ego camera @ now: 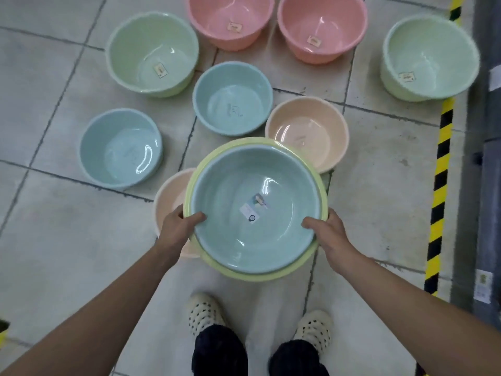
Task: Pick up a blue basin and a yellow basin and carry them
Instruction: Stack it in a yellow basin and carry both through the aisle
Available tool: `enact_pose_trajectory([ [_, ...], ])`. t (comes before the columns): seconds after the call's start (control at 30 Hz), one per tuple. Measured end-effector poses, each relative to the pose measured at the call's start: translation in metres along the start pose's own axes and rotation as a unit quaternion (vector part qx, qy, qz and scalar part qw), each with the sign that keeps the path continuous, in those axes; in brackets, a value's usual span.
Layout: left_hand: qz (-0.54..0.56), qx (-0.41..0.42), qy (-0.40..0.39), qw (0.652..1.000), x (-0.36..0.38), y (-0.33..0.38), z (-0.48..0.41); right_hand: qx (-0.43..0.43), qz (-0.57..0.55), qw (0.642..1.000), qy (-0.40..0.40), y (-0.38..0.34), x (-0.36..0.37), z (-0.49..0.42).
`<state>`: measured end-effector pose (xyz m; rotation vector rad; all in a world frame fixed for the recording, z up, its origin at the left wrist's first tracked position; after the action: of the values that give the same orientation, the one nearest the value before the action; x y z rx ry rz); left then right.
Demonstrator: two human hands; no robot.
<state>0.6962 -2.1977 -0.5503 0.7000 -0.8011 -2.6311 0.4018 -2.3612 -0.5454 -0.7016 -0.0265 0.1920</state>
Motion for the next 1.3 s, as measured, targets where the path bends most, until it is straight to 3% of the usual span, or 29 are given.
enact_pose_trajectory([
  [0.3, 0.035, -0.051, 0.062, 0.996, -0.099, -0.069, -0.025, 0.026, 0.071, 0.995, -0.068, 0.019, 0.131, -0.015],
  [0.6, 0.132, -0.116, 0.091, 0.98, -0.125, -0.136, -0.057, 0.033, 0.122, 0.986, -0.108, 0.046, 0.204, -0.043],
  [1.3, 0.203, -0.122, 0.055, 0.97, -0.077, -0.211, -0.13, 0.046, 0.176, 0.977, -0.107, 0.126, 0.204, -0.112],
])
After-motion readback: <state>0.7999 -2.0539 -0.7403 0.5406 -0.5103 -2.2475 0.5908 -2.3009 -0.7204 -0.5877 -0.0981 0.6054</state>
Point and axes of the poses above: each hand's wrist, its own z-axis away from the middle knuckle, its own x-axis out of the palm, y = z × x, the point moved 5 cm from there along -z, towards the middle knuckle, and after that the axes turned 14 degrees about -z, right-handed, at the moved point
